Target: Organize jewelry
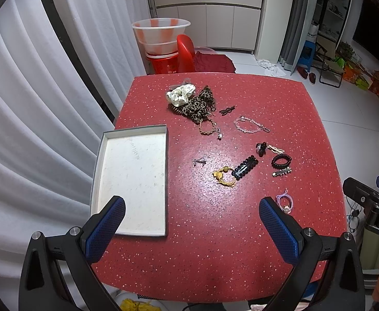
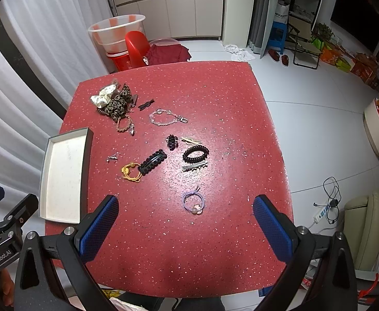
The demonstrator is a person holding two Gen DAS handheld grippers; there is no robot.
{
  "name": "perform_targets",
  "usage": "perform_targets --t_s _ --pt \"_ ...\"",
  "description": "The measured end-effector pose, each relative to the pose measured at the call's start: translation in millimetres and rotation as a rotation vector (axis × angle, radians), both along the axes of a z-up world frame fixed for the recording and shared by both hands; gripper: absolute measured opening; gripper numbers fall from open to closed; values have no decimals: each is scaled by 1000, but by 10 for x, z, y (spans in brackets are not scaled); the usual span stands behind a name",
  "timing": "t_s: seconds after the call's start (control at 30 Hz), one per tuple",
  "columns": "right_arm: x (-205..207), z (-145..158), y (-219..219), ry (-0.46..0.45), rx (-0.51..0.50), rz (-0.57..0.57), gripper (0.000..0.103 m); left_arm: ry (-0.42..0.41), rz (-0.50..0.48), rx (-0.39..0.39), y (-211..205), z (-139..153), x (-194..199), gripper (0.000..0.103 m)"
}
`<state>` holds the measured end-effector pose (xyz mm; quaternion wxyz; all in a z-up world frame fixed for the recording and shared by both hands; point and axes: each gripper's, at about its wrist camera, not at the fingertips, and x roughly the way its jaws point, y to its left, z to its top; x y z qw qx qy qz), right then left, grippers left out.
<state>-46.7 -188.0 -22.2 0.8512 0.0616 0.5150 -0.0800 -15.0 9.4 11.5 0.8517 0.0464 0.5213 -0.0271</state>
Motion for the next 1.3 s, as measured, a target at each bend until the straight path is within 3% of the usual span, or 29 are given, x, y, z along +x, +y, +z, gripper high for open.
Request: perform_targets --t_s 1.3 --pt "12 -83 20 16 12 2 103 27 -4 7 8 -85 50 103"
